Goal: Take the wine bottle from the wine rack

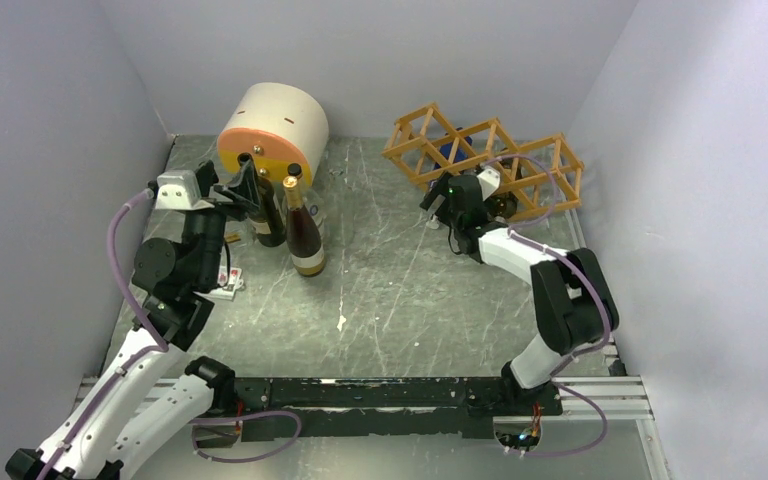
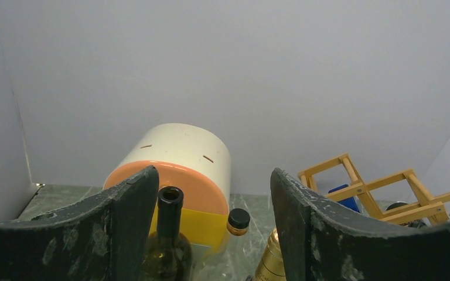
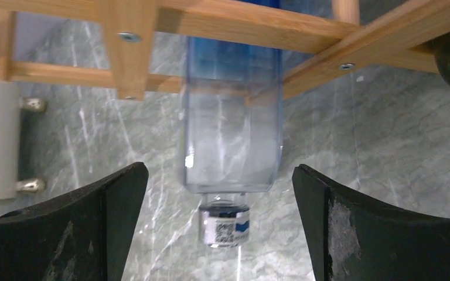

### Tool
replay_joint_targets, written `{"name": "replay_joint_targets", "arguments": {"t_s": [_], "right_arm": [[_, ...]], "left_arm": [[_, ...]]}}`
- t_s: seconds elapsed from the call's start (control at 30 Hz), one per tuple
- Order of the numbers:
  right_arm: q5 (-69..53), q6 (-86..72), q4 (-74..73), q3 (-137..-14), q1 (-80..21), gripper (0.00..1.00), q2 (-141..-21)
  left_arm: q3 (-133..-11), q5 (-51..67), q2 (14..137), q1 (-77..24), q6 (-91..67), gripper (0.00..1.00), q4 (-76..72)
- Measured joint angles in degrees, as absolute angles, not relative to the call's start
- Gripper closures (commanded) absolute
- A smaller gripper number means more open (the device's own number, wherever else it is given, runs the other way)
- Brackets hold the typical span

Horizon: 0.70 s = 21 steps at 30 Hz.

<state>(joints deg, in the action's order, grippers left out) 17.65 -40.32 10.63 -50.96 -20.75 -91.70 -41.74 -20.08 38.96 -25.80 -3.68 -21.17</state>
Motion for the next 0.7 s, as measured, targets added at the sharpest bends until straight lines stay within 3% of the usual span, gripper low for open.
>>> {"name": "replay_joint_targets", "arguments": {"t_s": [0.47,0.7], "right_arm": [[18.98,-42.85,19.86,-52.88,-19.46,0.19,-102.48],[18.87,-43.55,26.0,-52.64,-19.33,0.44,-105.3]], "left_arm": [[-41.74,-20.73,37.71,-25.8,-3.66,0.3,-21.52],[-41.74,-21.04,38.09,-25.8,-3.64,0.31,-21.5]]}}
